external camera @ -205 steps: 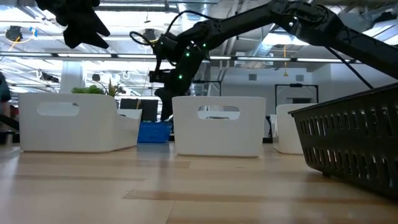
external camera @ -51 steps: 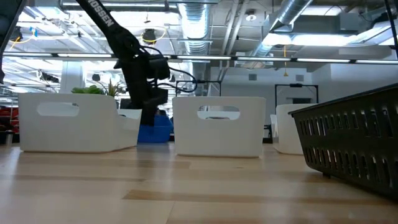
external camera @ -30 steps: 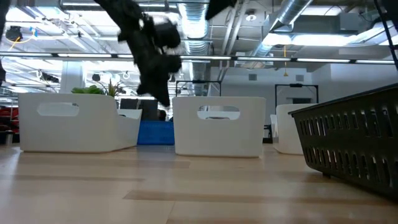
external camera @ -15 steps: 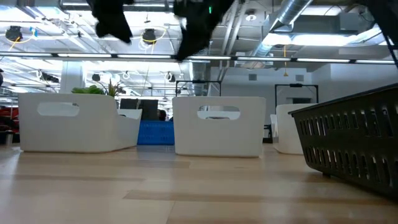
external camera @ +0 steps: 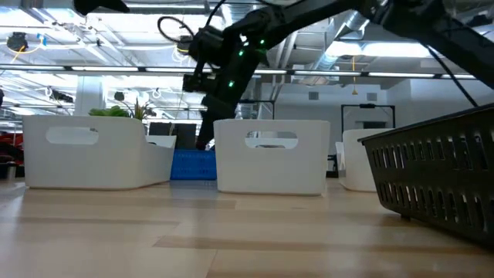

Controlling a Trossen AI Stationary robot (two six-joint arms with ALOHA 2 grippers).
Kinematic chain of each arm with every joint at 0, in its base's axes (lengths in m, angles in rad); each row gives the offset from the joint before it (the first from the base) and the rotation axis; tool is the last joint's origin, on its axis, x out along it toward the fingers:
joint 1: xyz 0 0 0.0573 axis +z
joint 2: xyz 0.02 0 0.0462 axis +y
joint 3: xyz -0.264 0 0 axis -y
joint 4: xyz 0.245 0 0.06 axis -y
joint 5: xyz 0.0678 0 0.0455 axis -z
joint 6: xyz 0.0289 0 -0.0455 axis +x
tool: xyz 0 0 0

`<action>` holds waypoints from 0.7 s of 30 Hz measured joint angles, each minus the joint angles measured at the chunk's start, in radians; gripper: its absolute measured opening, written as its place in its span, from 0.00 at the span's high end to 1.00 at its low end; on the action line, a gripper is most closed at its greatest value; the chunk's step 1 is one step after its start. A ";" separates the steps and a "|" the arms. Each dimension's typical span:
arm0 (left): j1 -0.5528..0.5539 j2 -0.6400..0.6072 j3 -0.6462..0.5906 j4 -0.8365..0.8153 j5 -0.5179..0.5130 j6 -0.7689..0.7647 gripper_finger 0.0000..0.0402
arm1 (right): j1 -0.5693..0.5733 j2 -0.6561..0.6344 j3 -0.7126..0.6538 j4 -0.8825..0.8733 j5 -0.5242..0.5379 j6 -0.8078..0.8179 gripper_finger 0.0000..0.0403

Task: Stack baskets by color
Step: Stack the left blue bin on the blue bins

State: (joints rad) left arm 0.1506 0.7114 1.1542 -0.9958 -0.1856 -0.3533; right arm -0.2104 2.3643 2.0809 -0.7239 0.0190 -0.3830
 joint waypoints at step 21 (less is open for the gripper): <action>-0.001 -0.024 0.000 -0.028 -0.018 -0.009 0.51 | -0.030 0.048 0.009 -0.002 0.026 0.042 0.72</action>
State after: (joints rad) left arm 0.1497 0.6876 1.1542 -1.0237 -0.2031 -0.3622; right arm -0.2405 2.4123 2.0903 -0.7260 0.0454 -0.3412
